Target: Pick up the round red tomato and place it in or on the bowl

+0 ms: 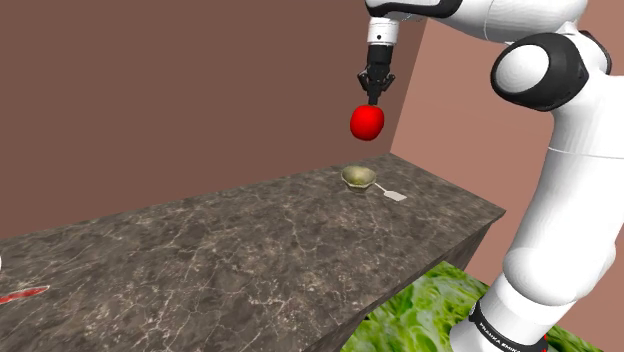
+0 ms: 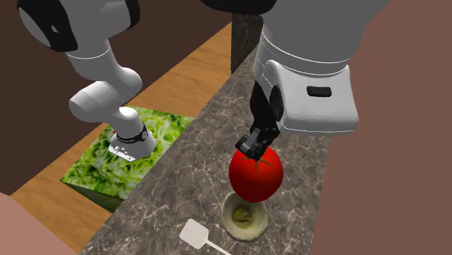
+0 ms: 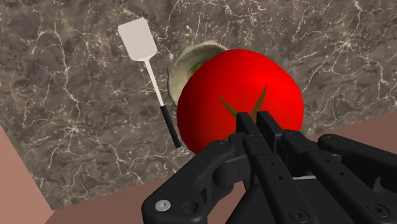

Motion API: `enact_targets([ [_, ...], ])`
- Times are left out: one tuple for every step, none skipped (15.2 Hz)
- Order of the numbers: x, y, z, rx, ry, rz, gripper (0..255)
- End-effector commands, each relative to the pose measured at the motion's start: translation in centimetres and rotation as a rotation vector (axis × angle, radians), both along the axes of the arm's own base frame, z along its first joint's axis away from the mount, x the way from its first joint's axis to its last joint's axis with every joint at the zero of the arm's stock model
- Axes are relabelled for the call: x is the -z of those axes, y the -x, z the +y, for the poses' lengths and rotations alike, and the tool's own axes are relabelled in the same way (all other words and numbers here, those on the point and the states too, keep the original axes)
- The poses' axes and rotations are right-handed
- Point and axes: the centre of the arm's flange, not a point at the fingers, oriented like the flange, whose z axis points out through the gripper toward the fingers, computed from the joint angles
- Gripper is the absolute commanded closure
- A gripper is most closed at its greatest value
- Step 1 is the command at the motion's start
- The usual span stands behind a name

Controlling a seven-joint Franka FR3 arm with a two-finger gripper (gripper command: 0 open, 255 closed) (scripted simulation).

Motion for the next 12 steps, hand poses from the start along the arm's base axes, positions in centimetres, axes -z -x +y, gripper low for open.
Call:
enact_targets([
  [1.1,-0.1,-0.1,-0.001,0.0,-0.001,255],
  [1.6,-0.1,-0.1,-0.001,0.0,-0.001,255],
  [2.1,-0.1,-0.1,-0.001,0.0,-0.001,255],
  [2.6,-0.1,-0.1,-0.001,0.0,-0.001,255],
  [3.2,-0.1,-0.1,-0.001,0.0,-0.001,255],
  [3.7,-0.1,-0.1,-0.001,0.0,-0.001,255],
  [4.2,-0.1,-0.1,-0.001,0.0,-0.001,255],
  [4.8,-0.1,-0.1,-0.001,0.0,-0.001,255],
  [5.3,-0.1,-0.1,-0.001,0.0,-0.001,255],
  [5.8,-0.1,-0.1,-0.001,0.0,-0.001,255],
  [6.3,-0.1,-0.1,-0.001,0.0,-0.001,255],
  [6.9,-0.1,-0.1,-0.001,0.0,-0.001,255],
])
